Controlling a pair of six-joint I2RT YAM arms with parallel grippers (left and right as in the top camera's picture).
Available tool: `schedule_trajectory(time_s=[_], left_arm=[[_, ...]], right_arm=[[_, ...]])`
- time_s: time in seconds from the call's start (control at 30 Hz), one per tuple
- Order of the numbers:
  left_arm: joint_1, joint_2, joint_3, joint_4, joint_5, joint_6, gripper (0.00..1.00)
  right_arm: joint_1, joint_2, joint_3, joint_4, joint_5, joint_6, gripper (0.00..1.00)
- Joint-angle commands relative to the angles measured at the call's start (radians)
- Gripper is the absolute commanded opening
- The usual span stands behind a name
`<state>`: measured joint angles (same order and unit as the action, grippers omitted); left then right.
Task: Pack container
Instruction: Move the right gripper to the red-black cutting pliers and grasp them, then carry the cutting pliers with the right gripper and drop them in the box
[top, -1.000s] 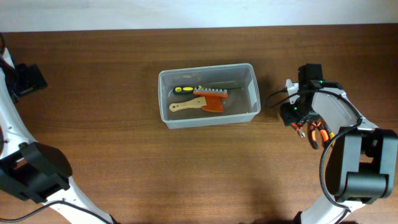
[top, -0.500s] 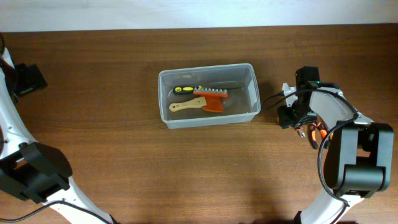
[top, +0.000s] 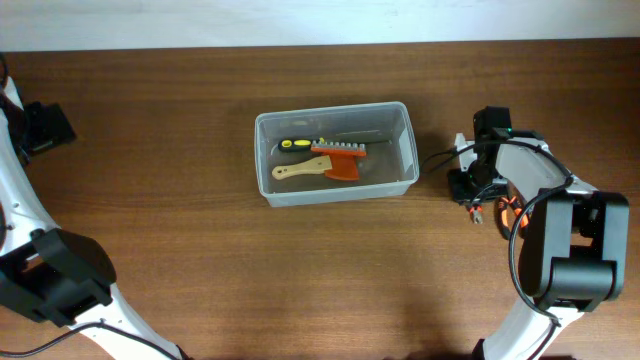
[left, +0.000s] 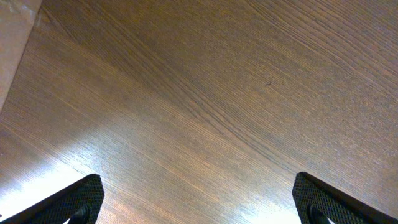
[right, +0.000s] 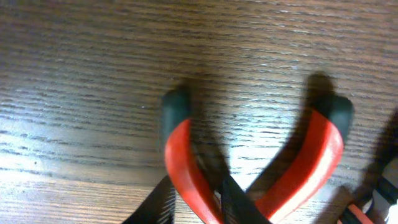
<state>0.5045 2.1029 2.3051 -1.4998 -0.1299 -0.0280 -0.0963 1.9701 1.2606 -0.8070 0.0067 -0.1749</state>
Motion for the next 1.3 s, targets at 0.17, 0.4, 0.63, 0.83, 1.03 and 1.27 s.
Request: schedule_trajectory(time_s=[0.17,0.4,0.63,0.83,1.03,1.27], left_arm=[[0.004,0.01,-0.002,0.003,0.011,-0.017,0.99],[0.004,0.01,-0.002,0.003,0.011,-0.017,0.99],[0.004,0.01,-0.002,0.003,0.011,-0.017,0.99],[0.004,0.01,-0.002,0.003,0.011,-0.017,0.99],[0.004,0.01,-0.002,0.003,0.011,-0.017,0.99],[0.004,0.01,-0.002,0.003,0.011,-0.017,0.99]], right_arm=[[0.002,0.044,0.037,-0.051,0.04,0.117,0.09],[0.003,0.005,0.288,-0.241,0.058,0.171,0.07],[0.07,-0.026,0.702,-0.546,0.051,0.191,0.04],[0.292,-0.034,0.995,-0.646,-0.008,0.112,0.04],[0.573,-0.009,0.966,-0.493,-0.011,-0.249,0.04],[0.736,0.121,0.878,-0.449,-0.015,-0.732,0.04]])
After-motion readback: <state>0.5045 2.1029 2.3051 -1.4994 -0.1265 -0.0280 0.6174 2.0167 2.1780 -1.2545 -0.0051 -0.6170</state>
